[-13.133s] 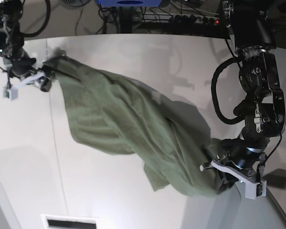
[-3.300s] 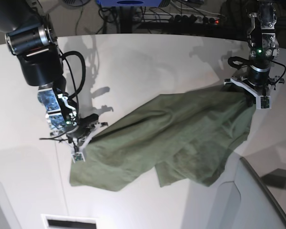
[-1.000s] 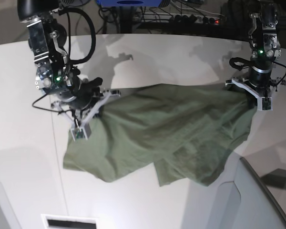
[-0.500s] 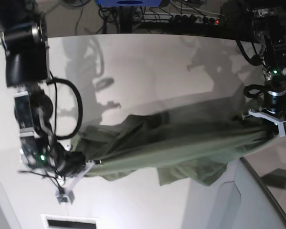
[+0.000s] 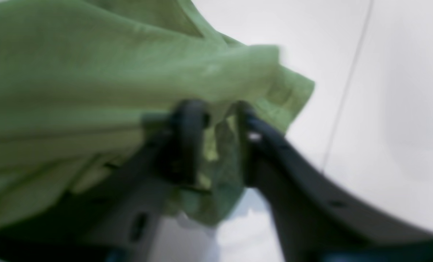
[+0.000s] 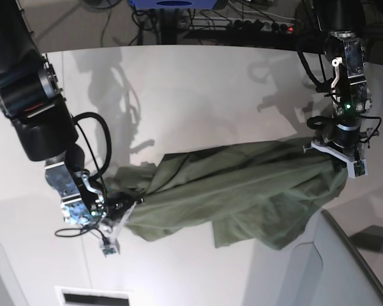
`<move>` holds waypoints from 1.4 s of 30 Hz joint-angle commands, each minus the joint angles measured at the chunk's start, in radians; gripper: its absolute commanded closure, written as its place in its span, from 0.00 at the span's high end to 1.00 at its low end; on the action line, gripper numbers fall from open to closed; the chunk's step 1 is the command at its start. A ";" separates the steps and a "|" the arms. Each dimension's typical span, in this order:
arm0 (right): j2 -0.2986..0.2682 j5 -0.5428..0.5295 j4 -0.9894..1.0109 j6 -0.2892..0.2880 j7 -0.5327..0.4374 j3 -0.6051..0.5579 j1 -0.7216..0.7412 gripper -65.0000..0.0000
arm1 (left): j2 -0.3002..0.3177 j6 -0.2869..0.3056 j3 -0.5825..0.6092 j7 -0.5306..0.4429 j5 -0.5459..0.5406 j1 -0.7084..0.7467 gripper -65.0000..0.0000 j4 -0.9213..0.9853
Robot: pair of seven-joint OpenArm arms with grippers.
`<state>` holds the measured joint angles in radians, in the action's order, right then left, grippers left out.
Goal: Layout the t-shirt on the table in an organized manner, then fold the t-shirt properly
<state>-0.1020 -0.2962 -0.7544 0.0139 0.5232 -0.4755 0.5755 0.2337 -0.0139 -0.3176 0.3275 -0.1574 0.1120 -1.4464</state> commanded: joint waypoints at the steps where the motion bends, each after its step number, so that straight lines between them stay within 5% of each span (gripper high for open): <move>1: -0.003 0.001 -0.063 -0.001 0.008 -0.002 0.028 0.36 | 0.013 -0.005 -0.005 -0.026 0.005 -0.010 0.00 -0.015; 5: -0.060 -0.005 -0.386 0.002 0.137 0.067 -0.131 0.35 | 0.010 -0.005 -0.005 -0.026 0.005 0.001 0.00 -0.024; 10: -0.052 -0.001 -0.686 0.001 0.139 0.114 -0.421 0.37 | 0.016 -0.005 -0.005 -0.028 0.006 0.045 0.00 -0.023; 16: 0.017 -0.004 -0.578 -0.002 0.025 0.116 -0.472 0.37 | 0.017 -0.005 -0.012 -0.028 0.006 0.059 0.00 -0.023; 29: 0.137 -0.004 -0.428 -0.002 0.021 0.114 -0.380 0.37 | 0.022 -0.005 -0.016 -0.028 0.028 0.059 0.00 -0.023; 34: 0.157 -0.004 -0.348 -0.002 0.021 0.114 -0.331 0.37 | 0.016 -0.005 -0.008 -0.028 0.143 0.059 0.00 -0.023; 39: 0.169 -0.004 -0.258 -0.004 -0.047 0.114 -0.305 0.36 | 0.017 -0.005 -0.016 -0.028 0.135 0.059 0.00 -0.023; 42: 0.170 -0.004 -0.258 -0.004 -0.051 0.114 -0.306 0.17 | 0.019 -0.005 -0.016 -0.028 0.137 0.059 0.00 -0.023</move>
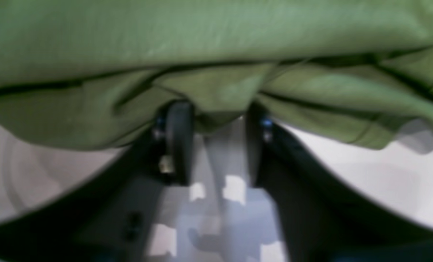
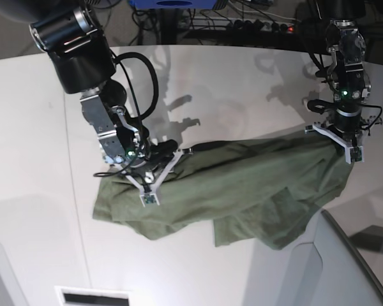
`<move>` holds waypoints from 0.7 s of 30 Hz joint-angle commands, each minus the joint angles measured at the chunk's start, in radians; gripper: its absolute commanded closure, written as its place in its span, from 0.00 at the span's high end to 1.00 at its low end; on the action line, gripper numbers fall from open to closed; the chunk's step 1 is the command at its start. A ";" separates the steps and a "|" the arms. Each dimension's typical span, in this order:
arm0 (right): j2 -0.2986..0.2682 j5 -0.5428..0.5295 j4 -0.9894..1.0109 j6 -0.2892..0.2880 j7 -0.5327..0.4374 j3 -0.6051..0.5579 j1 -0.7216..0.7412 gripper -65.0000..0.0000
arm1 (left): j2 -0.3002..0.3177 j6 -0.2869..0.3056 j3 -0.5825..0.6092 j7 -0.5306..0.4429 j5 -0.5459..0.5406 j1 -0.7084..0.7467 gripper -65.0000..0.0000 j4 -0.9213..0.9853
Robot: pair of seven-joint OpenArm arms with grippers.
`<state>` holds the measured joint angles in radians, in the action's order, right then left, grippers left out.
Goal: Layout the t-shirt on the table in an organized manner, then fold the t-shirt properly
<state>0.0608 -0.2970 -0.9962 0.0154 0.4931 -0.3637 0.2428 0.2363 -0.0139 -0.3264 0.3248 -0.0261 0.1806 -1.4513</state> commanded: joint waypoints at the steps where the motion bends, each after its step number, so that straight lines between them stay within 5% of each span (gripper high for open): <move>1: 0.007 -0.003 -0.016 -0.005 -0.021 0.002 0.026 0.06 | 0.016 -0.005 -0.007 -0.025 0.005 -0.010 0.00 -0.018; 9: -0.043 -0.003 -0.292 -0.004 0.115 0.004 -0.092 0.00 | 0.021 -0.005 -0.007 -0.025 0.013 -0.010 0.00 -0.036; 16: -0.112 -0.005 -0.766 -0.002 0.379 0.013 -0.236 0.00 | 0.022 -0.005 0.002 -0.025 0.016 0.033 0.00 -0.182; 21: -0.108 -0.001 -0.807 -0.002 0.444 0.013 -0.124 0.00 | 0.018 -0.005 0.005 -0.019 0.015 0.003 0.00 -0.240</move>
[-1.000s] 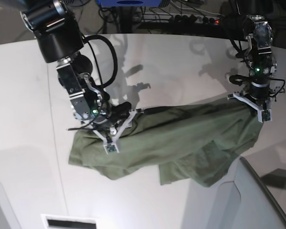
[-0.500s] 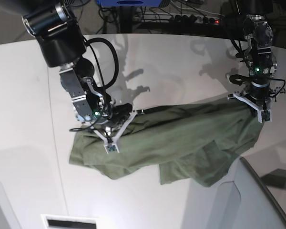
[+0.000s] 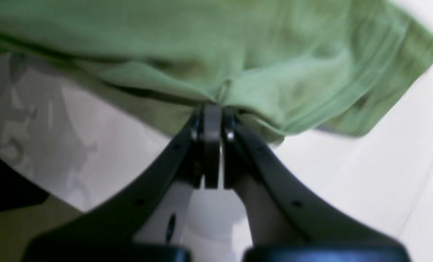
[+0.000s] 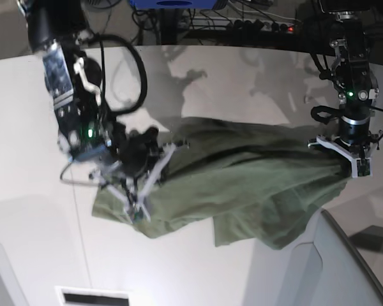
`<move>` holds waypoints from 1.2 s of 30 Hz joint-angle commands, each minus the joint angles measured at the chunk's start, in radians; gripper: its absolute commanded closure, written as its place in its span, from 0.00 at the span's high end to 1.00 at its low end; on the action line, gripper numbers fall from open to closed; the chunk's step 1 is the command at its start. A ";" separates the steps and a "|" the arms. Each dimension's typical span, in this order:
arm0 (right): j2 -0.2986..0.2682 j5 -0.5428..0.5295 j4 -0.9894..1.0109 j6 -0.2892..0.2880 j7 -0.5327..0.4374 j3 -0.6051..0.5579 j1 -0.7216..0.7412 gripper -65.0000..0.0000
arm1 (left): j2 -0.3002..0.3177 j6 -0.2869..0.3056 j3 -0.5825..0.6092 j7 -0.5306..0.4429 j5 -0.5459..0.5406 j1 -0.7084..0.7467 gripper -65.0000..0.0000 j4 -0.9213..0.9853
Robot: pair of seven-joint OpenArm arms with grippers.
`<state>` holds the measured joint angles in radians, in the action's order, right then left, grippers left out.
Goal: Layout the t-shirt on the table in an organized manner, then fold the t-shirt properly
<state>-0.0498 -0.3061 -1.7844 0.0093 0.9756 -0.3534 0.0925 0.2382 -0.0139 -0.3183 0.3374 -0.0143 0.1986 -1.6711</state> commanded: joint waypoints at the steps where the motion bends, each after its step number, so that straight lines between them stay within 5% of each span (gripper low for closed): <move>1: 0.005 0.008 0.031 0.004 -0.037 0.003 0.072 0.00 | 0.013 -0.005 -0.003 -0.030 0.003 -0.044 0.00 -0.016; 6: 0.024 0.006 0.393 0.004 -0.094 -0.002 0.329 0.00 | 0.011 -0.005 -0.005 -0.028 0.004 -0.147 0.00 0.111; 14: 0.081 0.011 1.041 0.002 -0.527 -0.008 0.520 0.05 | -0.006 -0.010 -0.009 -0.036 0.004 -0.170 0.00 0.245; 17: 0.077 0.011 1.030 0.002 -0.510 -0.008 0.491 0.20 | -0.006 -0.010 -0.009 -0.036 0.004 -0.156 0.00 0.253; 25: 0.011 0.005 0.562 0.002 -0.442 0.003 0.246 0.23 | 0.022 -0.010 -0.012 -0.036 0.004 -0.120 0.00 0.248; 29: 0.012 0.005 0.619 0.002 -0.426 0.003 0.234 0.32 | 0.026 -0.010 -0.015 -0.036 0.004 -0.120 0.00 0.249; 36: 0.044 0.005 0.719 0.002 -0.436 0.003 0.252 0.34 | 0.022 -0.010 -0.008 -0.036 0.004 -0.107 0.00 0.246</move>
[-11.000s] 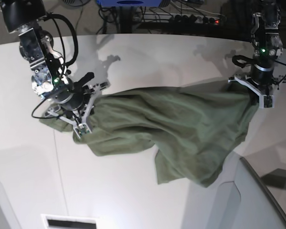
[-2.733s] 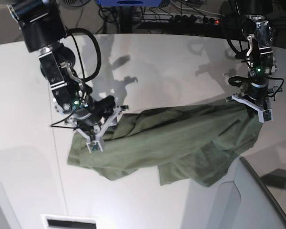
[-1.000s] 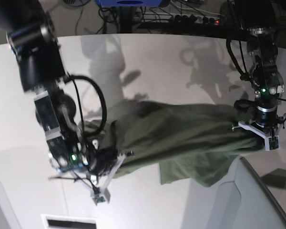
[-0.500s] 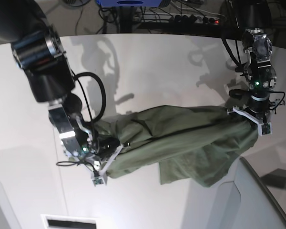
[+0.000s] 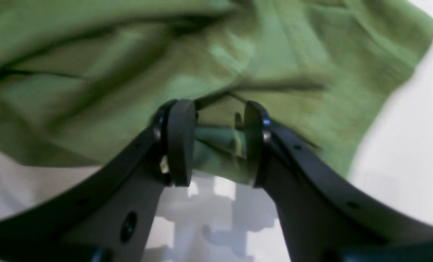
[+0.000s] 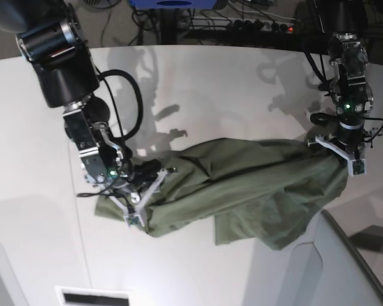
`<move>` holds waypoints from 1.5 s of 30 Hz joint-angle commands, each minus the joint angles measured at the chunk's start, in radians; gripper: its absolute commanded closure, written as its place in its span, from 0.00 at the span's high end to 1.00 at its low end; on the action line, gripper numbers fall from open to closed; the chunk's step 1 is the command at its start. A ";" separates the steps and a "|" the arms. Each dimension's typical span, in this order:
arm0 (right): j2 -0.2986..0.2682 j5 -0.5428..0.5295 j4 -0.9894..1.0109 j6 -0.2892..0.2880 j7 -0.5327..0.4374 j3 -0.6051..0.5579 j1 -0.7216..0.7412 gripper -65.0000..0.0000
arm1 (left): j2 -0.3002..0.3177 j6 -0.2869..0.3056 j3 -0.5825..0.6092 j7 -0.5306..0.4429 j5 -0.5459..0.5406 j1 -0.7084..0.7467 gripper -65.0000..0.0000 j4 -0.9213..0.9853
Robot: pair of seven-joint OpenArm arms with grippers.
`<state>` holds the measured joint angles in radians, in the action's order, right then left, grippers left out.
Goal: Layout the t-shirt on the table in an organized manner, then fold the t-shirt properly
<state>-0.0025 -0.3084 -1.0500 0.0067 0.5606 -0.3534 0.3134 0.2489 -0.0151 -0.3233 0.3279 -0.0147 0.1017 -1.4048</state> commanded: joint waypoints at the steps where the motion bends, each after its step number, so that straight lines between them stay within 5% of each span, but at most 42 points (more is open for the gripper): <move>1: 0.006 0.007 0.009 0.005 -0.023 0.003 0.036 0.34 | 0.010 -0.009 -0.003 -0.026 0.005 -0.010 0.00 -0.021; 9: 0.035 -0.005 0.053 0.005 -0.023 0.003 0.056 0.34 | 0.011 -0.009 -0.003 -0.026 0.005 -0.009 0.00 -0.015; 13: 0.020 -0.128 0.060 0.005 -0.017 0.021 0.099 0.34 | 0.016 -0.009 -0.009 -0.026 0.005 -0.001 0.00 -0.015; 20: -0.011 -0.372 0.122 0.005 0.042 0.218 0.149 0.34 | 0.016 -0.009 -0.010 -0.026 0.005 0.003 0.00 -0.017; 39: -0.009 -0.638 0.181 0.005 0.052 0.218 0.126 0.34 | 0.017 -0.009 -0.010 -0.026 0.005 0.000 0.00 -0.015; 45: -0.006 -0.645 0.181 0.005 0.052 0.225 0.122 0.33 | 0.017 -0.009 -0.010 -0.026 0.005 -0.001 0.00 -0.015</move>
<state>-0.0105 -0.9363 -0.8505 0.0193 0.6216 -0.1337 0.4038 0.2501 -0.0151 -0.3264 0.3252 -0.0147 0.1116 -1.4048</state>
